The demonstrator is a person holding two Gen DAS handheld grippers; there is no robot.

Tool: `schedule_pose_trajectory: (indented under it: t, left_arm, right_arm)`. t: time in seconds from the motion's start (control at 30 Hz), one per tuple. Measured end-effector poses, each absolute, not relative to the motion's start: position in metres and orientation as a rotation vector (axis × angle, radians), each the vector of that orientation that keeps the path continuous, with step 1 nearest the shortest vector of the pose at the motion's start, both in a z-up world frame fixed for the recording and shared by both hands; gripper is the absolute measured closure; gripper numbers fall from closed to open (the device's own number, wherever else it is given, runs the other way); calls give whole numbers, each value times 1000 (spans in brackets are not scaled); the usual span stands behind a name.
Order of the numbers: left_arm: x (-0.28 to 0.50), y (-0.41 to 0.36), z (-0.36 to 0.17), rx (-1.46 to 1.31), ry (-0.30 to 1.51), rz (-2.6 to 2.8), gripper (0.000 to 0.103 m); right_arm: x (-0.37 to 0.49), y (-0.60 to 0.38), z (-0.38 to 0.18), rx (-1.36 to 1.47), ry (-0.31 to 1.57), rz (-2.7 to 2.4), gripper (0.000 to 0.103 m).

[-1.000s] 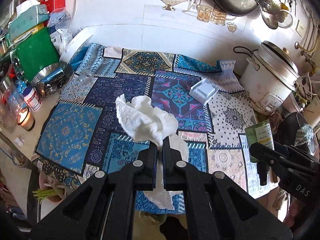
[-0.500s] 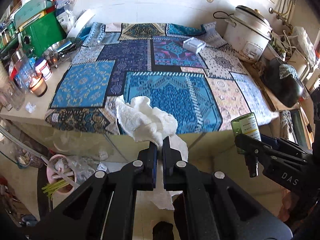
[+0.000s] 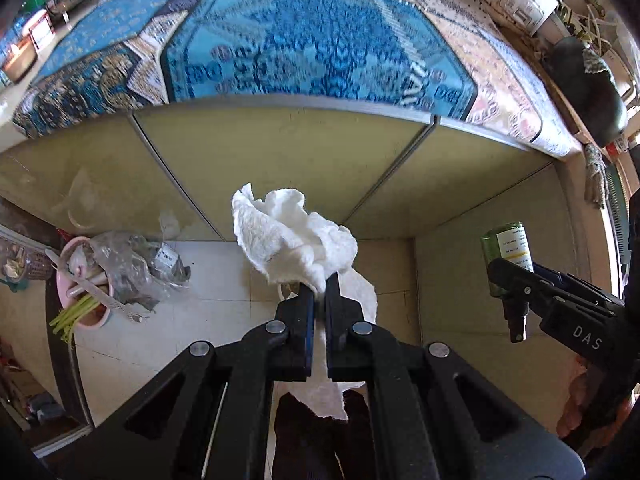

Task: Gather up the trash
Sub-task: 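Carry the white tissue and green bottle down toward the floor bin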

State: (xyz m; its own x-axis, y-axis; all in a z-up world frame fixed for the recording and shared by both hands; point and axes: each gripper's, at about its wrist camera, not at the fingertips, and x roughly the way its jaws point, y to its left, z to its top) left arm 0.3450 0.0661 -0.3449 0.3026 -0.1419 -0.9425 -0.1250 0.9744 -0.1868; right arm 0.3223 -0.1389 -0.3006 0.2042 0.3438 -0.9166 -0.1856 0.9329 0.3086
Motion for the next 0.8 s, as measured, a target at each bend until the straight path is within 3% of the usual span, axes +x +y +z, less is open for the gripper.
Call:
schedule_pose_trajectory:
  t: [0.33,0.8]
  left_arm:
    - [373,48,-534,-319,1366,47,100]
    - [398,47,-783,-321,1366,113,100]
  right_arm:
    - [342,-155,-482,140,1457,381,64]
    - [350,-132,-744,212,1550,391,64]
